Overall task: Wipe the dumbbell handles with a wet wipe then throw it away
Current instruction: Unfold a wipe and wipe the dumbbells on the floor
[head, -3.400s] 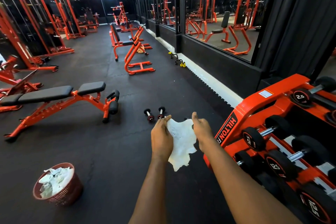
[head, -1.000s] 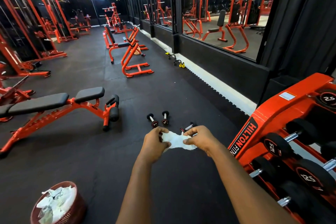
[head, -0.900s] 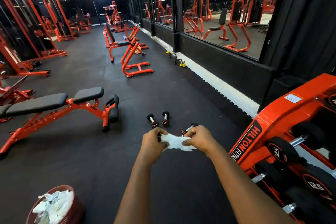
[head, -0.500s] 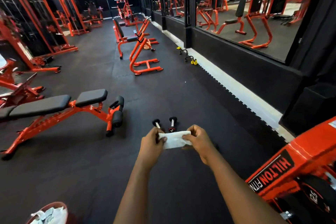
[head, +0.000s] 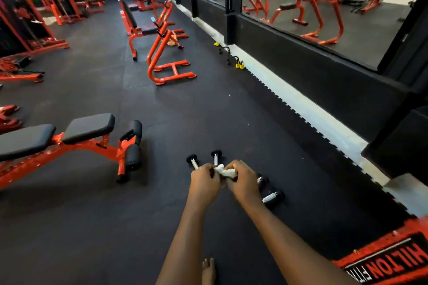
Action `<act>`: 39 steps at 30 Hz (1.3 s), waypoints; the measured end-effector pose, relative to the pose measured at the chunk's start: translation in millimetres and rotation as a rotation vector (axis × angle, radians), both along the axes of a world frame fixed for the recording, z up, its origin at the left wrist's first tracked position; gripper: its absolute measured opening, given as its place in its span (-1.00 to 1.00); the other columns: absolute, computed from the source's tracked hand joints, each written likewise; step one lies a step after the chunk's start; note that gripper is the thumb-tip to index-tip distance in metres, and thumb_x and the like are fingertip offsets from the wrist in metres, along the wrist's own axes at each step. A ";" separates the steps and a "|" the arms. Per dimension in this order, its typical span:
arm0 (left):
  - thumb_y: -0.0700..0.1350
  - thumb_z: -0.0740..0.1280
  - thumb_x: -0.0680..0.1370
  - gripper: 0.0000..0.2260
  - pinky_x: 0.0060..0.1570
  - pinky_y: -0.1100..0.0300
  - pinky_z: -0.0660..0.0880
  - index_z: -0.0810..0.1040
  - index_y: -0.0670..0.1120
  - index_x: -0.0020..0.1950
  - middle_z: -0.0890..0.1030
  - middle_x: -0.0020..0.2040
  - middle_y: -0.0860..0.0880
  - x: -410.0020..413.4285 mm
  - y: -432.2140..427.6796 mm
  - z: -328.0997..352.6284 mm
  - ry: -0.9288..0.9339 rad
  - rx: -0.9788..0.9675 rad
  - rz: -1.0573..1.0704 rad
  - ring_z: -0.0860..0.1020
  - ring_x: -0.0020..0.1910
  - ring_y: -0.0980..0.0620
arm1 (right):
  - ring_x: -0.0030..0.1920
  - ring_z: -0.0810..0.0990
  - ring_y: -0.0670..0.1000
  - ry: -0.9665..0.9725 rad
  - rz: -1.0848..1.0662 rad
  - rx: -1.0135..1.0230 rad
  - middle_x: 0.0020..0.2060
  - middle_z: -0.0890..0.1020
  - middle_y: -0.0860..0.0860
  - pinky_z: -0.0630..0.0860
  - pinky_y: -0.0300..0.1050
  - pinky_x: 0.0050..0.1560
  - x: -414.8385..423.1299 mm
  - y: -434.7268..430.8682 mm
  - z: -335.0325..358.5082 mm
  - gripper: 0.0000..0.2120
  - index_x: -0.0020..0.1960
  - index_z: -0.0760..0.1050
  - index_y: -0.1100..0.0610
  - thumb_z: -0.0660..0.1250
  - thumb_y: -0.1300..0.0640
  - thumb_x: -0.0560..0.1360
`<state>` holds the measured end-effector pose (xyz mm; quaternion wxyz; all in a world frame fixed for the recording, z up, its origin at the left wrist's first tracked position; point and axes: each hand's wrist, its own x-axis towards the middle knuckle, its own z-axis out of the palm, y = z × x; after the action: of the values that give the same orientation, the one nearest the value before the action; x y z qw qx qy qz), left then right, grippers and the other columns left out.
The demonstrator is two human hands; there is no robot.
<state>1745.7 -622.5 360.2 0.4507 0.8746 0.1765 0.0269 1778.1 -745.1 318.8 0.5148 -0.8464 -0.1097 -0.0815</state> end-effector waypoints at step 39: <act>0.03 0.50 0.49 -0.49 0.23 0.13 0.37 0.42 -0.12 0.34 0.50 0.31 -0.08 349.9 -126.8 -682.2 0.489 0.135 -0.668 0.43 0.33 -0.09 | -0.09 0.61 -0.08 0.204 -0.210 -0.349 -0.11 0.66 -0.08 0.52 -0.27 0.00 325.2 -194.4 -655.7 -0.58 0.11 0.68 0.07 0.28 0.42 0.39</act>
<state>2095.6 -749.3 -322.1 0.3213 0.8920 -0.0171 -0.3176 2103.3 -939.5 -337.0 0.3574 -0.9333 0.0192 -0.0284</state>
